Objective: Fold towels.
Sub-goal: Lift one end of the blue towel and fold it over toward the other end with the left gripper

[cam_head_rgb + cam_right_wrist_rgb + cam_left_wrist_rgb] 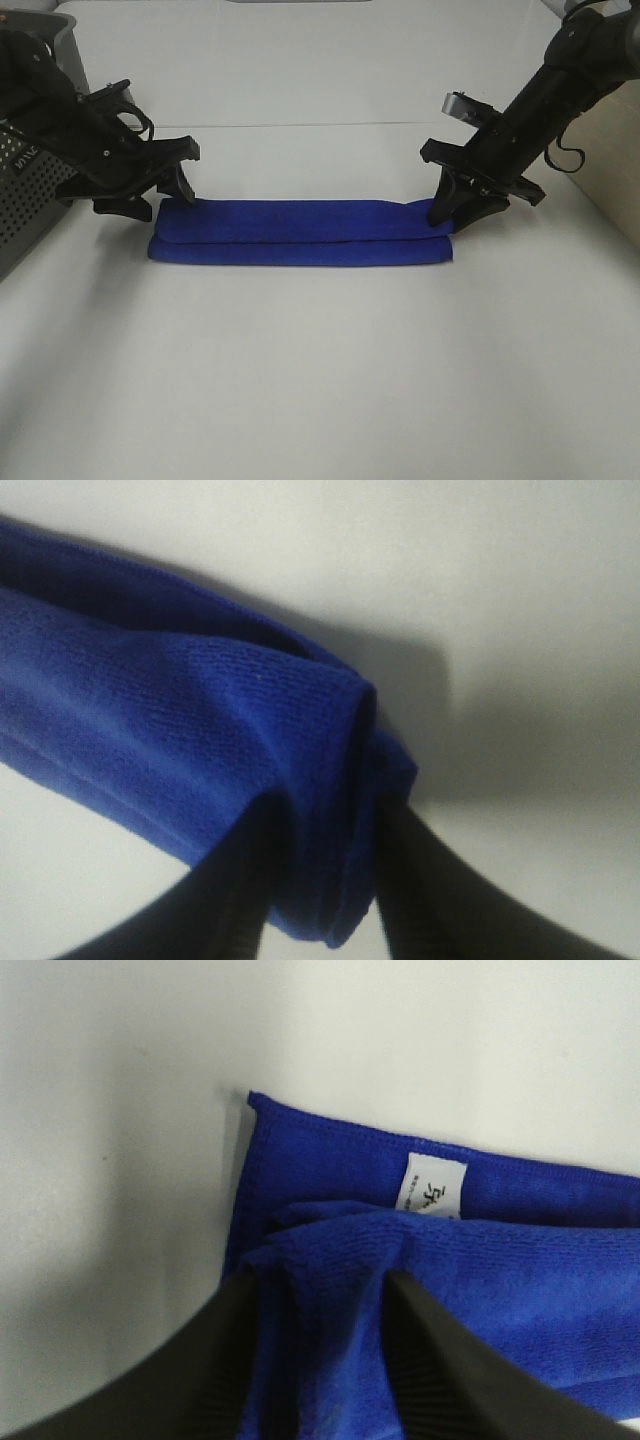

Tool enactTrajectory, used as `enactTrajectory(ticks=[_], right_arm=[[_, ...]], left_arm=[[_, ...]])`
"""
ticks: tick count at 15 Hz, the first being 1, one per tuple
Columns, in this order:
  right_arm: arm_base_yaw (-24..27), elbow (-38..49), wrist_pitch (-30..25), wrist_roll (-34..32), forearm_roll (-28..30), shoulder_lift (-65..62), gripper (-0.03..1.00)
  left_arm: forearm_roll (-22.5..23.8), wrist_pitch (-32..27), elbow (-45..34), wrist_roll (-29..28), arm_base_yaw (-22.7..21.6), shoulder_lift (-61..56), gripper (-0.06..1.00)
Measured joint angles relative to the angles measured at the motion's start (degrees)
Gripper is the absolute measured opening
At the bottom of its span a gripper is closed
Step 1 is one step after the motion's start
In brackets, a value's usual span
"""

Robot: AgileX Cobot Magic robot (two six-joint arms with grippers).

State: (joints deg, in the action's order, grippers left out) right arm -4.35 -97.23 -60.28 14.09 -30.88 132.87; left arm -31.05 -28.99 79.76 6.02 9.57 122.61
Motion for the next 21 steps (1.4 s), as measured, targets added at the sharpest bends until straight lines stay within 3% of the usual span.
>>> enactTrajectory(ticks=[1,3,6,10,12,14,17,21], right_arm=[[0.1,-0.5,-1.4,0.0,0.0,-0.1,0.53],[0.1,-1.3,-3.4,0.0,0.6,-0.3,0.71],[0.1,-1.6,-4.7,0.0,1.8,-1.8,0.75],[0.1,-1.6,-4.8,0.0,2.0,-2.0,0.75],[0.1,-1.6,-4.8,0.0,2.0,-2.0,0.75],[0.1,-1.6,-4.7,0.0,2.1,-2.0,0.75],[0.1,-1.6,-4.7,-0.1,2.1,-2.0,0.75],[0.1,-1.6,-4.9,-0.1,2.1,-2.0,0.75]], left_arm=[[0.1,0.2,0.0,0.3,0.0,0.0,0.71],[1.8,0.4,0.1,0.4,0.0,0.0,0.77],[3.4,0.4,0.1,0.4,0.0,0.0,0.78],[0.1,0.5,0.2,0.7,0.0,3.0,0.78],[-0.3,0.6,0.4,0.8,0.5,3.4,0.7],[-0.5,1.4,0.4,1.0,2.2,4.0,0.53],[-0.3,1.8,0.4,0.4,3.1,4.4,0.11],[5.8,-4.4,2.1,-0.5,1.3,1.2,0.08]])
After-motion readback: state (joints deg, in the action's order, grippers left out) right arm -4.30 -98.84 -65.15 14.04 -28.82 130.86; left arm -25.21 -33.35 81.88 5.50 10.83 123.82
